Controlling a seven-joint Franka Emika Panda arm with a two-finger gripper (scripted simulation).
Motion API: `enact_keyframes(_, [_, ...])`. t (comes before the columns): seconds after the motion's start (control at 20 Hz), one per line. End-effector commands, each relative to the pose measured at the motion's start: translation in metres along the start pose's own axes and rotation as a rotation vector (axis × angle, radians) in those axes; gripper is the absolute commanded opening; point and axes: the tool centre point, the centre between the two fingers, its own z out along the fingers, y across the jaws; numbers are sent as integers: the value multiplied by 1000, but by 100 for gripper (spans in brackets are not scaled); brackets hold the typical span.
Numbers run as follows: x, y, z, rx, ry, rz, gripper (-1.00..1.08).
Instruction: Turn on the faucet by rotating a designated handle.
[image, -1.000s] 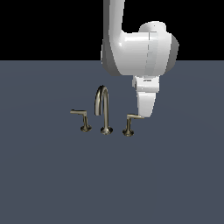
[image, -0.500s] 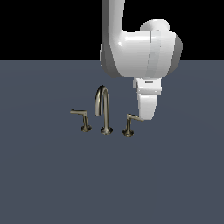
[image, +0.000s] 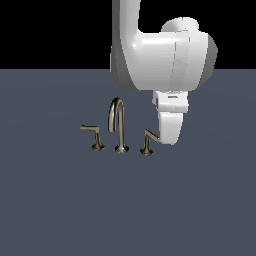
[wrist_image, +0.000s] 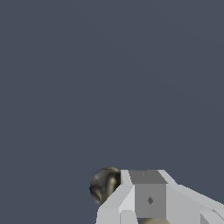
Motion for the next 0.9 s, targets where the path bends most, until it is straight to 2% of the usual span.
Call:
enact_keyframes(0.0, [0,0,0,0,0,0,-100])
enact_keyframes(0.55, [-45,32,-1,-10,-2,-9,-100])
enact_keyframes(0.6, [-45,32,-1,-10,-2,-9,-100])
enact_keyframes(0.65, [-22,27,0,-7,4,27,-100])
enact_keyframes(0.85, [-48,23,-1,-8,2,13,-100])
